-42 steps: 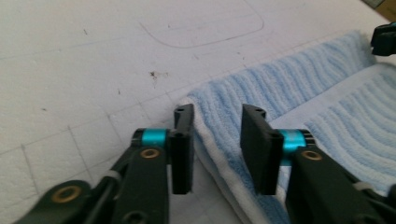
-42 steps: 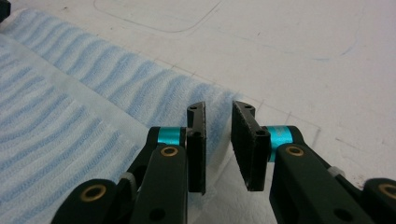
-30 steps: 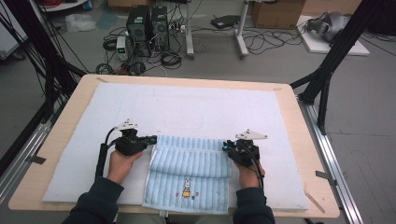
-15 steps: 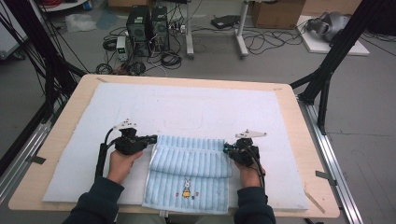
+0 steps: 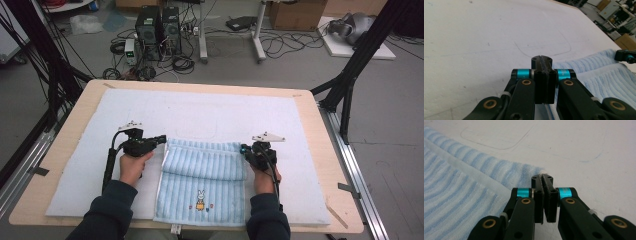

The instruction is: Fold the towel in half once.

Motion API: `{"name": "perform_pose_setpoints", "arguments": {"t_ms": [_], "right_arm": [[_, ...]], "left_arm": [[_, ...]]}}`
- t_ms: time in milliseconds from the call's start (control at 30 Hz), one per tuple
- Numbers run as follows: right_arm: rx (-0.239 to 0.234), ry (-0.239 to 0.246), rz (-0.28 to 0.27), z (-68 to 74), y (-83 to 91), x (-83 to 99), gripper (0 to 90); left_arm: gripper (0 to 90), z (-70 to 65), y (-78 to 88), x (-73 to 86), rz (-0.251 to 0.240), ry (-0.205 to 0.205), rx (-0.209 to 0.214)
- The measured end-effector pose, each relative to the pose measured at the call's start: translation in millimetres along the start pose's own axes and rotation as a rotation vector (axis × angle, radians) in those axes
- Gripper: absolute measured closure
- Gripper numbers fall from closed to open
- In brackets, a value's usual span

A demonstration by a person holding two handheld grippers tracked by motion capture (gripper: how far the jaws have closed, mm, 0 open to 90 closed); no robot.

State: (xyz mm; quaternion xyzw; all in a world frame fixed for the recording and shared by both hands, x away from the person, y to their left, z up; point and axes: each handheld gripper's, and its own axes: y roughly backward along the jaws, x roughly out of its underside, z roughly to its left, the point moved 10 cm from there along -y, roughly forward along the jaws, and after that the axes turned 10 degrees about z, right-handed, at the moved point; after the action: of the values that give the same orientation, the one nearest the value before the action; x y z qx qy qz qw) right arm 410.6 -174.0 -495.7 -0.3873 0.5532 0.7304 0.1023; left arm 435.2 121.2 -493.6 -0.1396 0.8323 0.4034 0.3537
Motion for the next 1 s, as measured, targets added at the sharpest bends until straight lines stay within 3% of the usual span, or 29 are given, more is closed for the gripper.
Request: {"name": "perform_pose_setpoints", "arguments": {"t_ms": [67, 100, 133, 200, 300, 400, 467, 533, 567, 600, 633, 733, 833, 1000], "right_arm": [[0.003, 0.000, 0.021, -0.1, -4.5, 0.3, 87.8], [0.012, 0.009, 0.027, -0.1, -5.4, 0.8, 85.4], [0.036, 0.010, 0.031, -1.4, -4.9, 1.5, 76.7], [0.055, -0.024, 0.011, -6.2, -1.2, 0.1, 67.3], [0.045, -0.058, -0.026, -12.5, 1.4, -3.5, 58.8], [0.020, -0.057, 0.032, -9.7, -9.3, 1.4, 53.8], [0.000, -0.040, 0.059, -5.2, -16.1, 3.9, 55.1], [0.005, -0.006, 0.078, -0.6, -19.8, 5.8, 62.5], [0.010, 0.004, 0.083, 1.1, -19.7, 6.1, 71.9], [-0.023, 0.020, 0.086, 5.2, -19.9, 6.2, 79.4], [-0.031, 0.031, 0.089, 7.4, -19.9, 6.2, 83.2], [-0.032, 0.048, 0.089, 7.9, -19.2, 4.6, 85.7], [-0.022, 0.034, 0.042, -0.2, -16.8, -5.5, 85.9], [0.008, 0.036, 0.010, -16.5, -22.4, -30.7, 85.9]], "left_arm": [[88.2, 4.6, -4.6, 6.4, 0.037, -0.008, -0.031], [83.1, 6.9, -5.0, 7.6, 0.046, -0.009, -0.048], [71.1, 8.5, -3.9, 7.0, 0.043, -0.007, -0.055], [62.6, 11.0, -1.6, 3.8, 0.021, -0.024, -0.077], [52.0, 9.2, -4.7, 4.3, 0.027, -0.021, -0.062], [47.6, 6.8, -6.7, 5.2, 0.039, -0.039, -0.067], [48.3, 4.1, -8.6, 6.9, 0.061, -0.059, -0.062], [55.3, -2.5, -13.8, 12.2, 0.118, -0.108, -0.055], [60.4, -6.0, -16.5, 13.5, 0.131, -0.159, -0.092], [69.1, -10.2, -18.3, 15.8, 0.152, -0.178, -0.078], [84.3, -10.8, -19.7, 15.8, 0.160, -0.184, -0.091], [86.5, -10.5, -22.4, 10.0, 0.175, -0.172, -0.095], [86.5, -7.3, -23.5, -5.6, 0.121, -0.125, -0.064], [86.5, 0.8, -33.9, -31.7, 0.056, -0.124, -0.046]]}}
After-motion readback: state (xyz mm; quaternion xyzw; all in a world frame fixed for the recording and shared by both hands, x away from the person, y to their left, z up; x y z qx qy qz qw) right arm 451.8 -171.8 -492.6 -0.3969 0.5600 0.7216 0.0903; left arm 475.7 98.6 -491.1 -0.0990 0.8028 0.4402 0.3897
